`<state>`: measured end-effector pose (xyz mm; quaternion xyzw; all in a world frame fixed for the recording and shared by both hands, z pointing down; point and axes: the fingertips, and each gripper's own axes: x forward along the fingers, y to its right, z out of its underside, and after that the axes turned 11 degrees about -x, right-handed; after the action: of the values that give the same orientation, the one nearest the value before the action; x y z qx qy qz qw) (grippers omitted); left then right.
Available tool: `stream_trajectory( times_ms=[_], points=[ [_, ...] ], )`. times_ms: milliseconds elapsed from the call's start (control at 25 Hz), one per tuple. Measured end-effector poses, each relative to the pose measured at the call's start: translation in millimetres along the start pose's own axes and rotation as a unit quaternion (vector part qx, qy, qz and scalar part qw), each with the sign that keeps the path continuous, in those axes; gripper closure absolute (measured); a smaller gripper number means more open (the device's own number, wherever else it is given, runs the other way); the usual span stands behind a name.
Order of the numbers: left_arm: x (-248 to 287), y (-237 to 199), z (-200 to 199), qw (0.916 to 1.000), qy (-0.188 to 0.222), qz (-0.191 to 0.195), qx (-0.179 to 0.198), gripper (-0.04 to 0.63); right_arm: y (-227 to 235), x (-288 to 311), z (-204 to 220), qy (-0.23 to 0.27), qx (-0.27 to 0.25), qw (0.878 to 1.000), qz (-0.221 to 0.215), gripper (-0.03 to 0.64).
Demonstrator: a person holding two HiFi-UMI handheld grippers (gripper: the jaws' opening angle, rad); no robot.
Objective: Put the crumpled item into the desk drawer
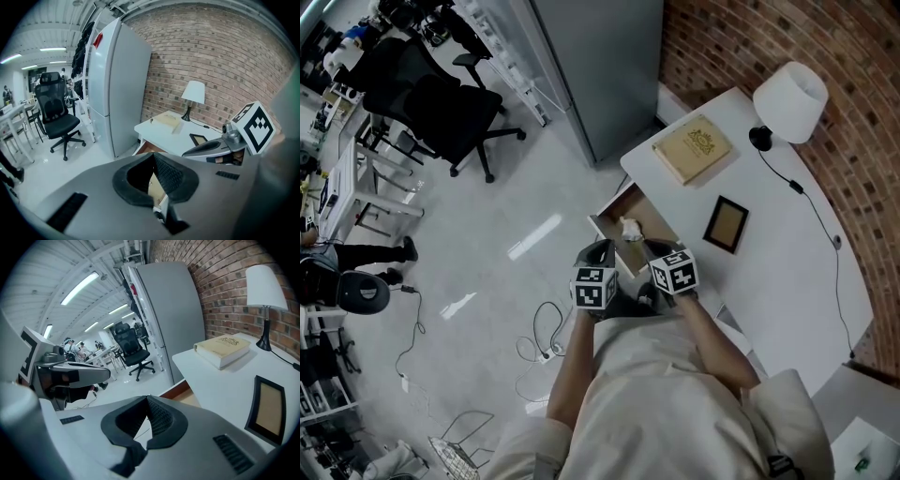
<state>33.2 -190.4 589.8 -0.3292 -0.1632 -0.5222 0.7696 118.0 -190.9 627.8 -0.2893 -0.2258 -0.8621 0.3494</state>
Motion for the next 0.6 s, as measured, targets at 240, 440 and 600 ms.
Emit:
stream_trajectory(
  times_ms=[240,440,600],
  points=[
    [2,-7,-2,1.0,-0.001,0.0,-0.001,0.578,-1,7,-5,-0.006,0.0,1.0,-0.001,0.591],
    [-1,-9,-10,1.0,0.009,-0.001,0.0,0.578,-3,12,0,-0.017,-0.002,1.0,-0.003,0.591],
    [-2,-12,-9,1.0,0.008,-0.002,-0.005,0.578,0,13,2,-0.023,-0.002,1.0,0.001,0.591]
  ],
)
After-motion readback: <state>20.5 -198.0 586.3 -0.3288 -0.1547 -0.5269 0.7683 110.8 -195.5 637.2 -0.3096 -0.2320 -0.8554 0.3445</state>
